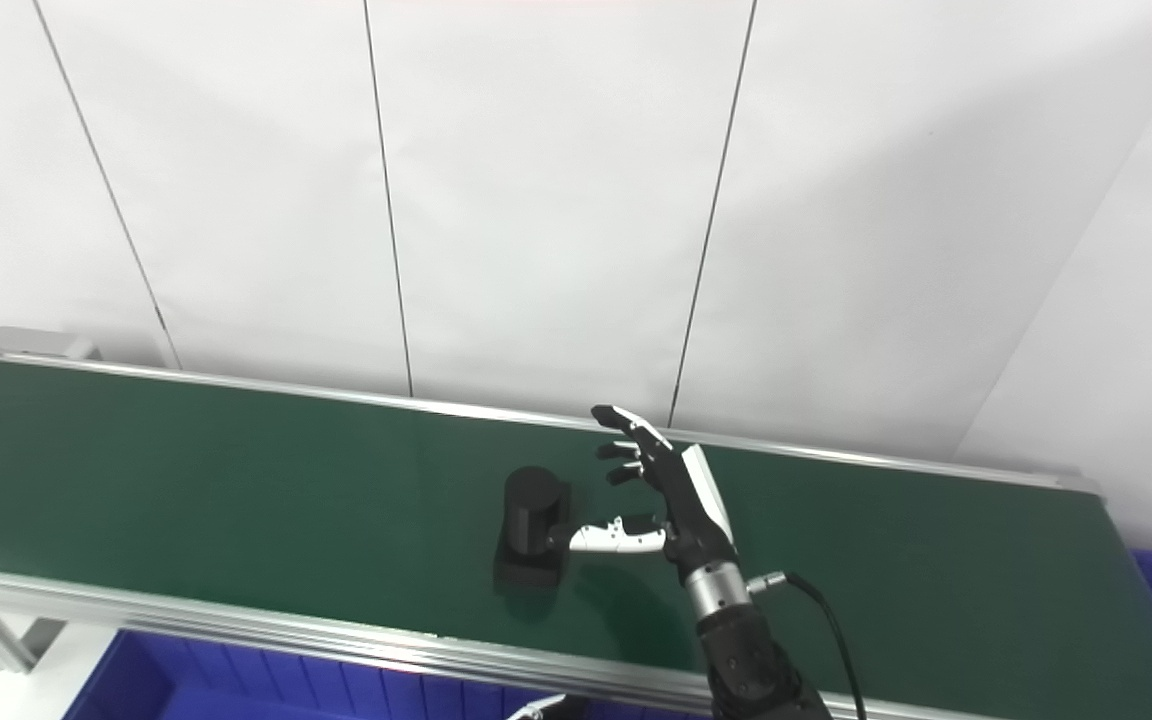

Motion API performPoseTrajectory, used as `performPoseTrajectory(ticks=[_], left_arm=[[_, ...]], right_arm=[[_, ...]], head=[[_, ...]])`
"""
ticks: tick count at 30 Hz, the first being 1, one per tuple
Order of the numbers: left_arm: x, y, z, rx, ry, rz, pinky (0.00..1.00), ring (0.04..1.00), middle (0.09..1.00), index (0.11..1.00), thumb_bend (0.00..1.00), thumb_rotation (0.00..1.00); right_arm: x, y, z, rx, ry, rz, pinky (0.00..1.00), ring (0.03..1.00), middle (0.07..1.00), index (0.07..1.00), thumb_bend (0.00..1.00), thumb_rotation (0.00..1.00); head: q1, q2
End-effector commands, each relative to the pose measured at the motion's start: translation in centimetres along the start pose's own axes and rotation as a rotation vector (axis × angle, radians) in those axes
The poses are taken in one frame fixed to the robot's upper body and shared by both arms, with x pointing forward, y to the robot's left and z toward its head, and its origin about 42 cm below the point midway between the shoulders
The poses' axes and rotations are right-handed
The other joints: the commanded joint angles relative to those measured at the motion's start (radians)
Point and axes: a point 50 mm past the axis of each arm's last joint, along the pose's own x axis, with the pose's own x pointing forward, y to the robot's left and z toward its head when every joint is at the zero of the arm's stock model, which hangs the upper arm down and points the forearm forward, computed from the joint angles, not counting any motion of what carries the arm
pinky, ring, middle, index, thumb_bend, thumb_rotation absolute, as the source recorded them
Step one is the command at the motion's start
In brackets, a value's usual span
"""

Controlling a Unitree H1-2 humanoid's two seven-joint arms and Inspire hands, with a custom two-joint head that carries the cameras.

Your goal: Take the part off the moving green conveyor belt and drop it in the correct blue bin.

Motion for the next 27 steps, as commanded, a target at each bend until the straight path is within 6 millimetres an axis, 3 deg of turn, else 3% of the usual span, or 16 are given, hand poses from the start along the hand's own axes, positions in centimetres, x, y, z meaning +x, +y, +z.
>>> performPoseTrajectory(ticks=[1,10,21,24,25,27], left_arm=[[0.4,-0.2,1.1,-0.022,-0.065,0.005,0.77,0.818,0.818,0.812,0.71,0.86],[0.2,-0.3,1.3,-0.021,-0.072,0.009,0.77,0.820,0.819,0.814,0.70,0.86],[0.2,-0.4,1.5,-0.018,-0.082,0.015,0.76,0.808,0.815,0.809,0.69,0.86],[0.1,-0.3,1.6,-0.022,-0.082,0.014,0.77,0.809,0.815,0.809,0.69,0.85],[0.1,-0.3,1.6,-0.023,-0.082,0.014,0.77,0.810,0.816,0.810,0.69,0.85],[0.1,-0.3,1.5,-0.022,-0.081,0.014,0.76,0.810,0.816,0.810,0.69,0.85]], right_arm=[[2.1,-0.2,2.5,0.007,-0.099,-0.003,0.59,0.718,0.848,0.822,1.00,0.22],[2.2,0.9,2.4,-0.002,-0.089,0.026,0.59,0.730,0.819,0.799,1.00,0.24],[1.3,2.4,1.2,-0.103,-0.061,0.036,0.47,0.572,0.667,0.666,0.91,0.22],[1.1,2.6,0.9,-0.141,-0.058,0.049,0.43,0.514,0.607,0.620,0.82,0.17],[1.0,2.6,0.8,-0.149,-0.056,0.051,0.40,0.488,0.576,0.557,0.68,0.15],[0.9,2.7,0.6,-0.168,-0.050,0.054,0.36,0.441,0.478,0.524,0.56,0.03]], head=[[0.000,0.000],[0.001,0.007],[-0.002,0.018],[-0.003,0.019],[-0.002,0.019],[-0.003,0.020]])
